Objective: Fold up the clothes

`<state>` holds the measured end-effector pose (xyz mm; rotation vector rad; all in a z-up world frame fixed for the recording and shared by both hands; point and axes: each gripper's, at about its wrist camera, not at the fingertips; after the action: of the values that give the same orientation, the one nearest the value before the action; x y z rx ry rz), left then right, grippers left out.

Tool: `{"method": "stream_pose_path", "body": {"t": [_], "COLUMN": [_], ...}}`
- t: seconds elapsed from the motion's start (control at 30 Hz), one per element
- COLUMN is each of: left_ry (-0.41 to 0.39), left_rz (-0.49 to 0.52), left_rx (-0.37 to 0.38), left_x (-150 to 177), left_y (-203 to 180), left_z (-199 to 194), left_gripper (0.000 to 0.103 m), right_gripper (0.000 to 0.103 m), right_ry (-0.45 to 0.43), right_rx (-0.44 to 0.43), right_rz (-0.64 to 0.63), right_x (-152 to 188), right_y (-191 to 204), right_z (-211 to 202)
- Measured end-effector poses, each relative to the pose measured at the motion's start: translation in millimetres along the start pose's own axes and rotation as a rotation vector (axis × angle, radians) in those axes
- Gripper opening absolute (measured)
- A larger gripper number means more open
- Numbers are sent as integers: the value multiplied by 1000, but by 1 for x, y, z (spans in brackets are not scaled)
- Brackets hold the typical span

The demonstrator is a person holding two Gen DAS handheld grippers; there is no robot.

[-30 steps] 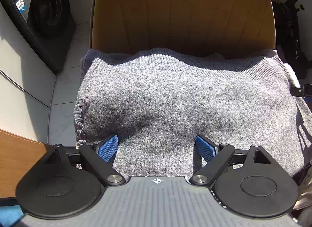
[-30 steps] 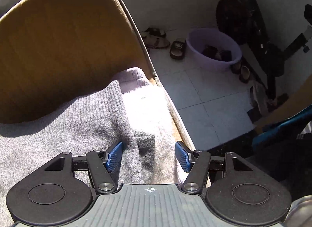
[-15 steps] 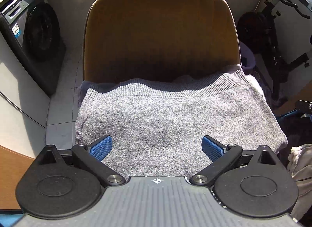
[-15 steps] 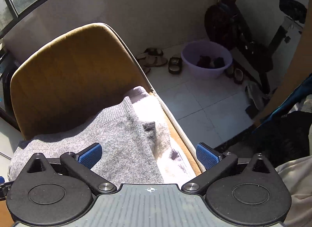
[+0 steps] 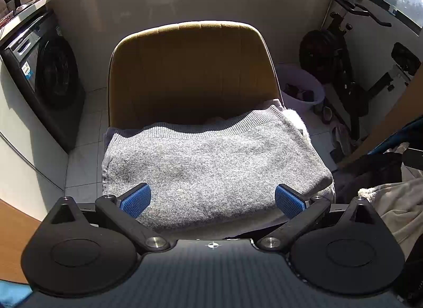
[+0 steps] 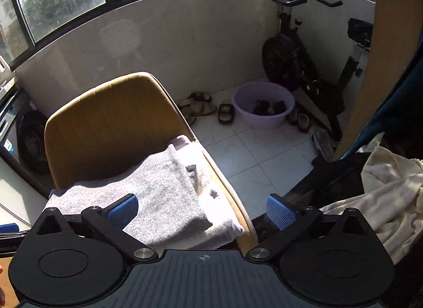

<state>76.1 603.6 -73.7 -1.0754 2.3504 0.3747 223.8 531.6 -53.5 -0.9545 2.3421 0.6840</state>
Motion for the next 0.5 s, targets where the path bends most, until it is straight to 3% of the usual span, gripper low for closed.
{"method": "stream_pose_path", "body": {"t": [0.2,0.5], "left_ry": [-41,-62], "left_rz": [-57,-94], "left_rx": [-62,-133], "left_x": [39,128], "left_y": [-25,-86], "left_z": [-46,-121], "left_gripper": [102,102], "right_gripper": [102,102], "right_ry": [-7,6], "right_rx": [-58,-125], "right_rz": [-19,-107], "right_x": [22,76], "right_y": [-21,-74], "right_z": [-43,-122]}}
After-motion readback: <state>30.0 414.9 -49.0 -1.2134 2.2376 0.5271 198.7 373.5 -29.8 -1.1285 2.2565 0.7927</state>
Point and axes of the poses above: each gripper's, at about its wrist camera, not at the fingertips, and z roughly the way its jaws point, y to its left, x to its underside, and after that the axes turned 5 degrees about -x, right-handed
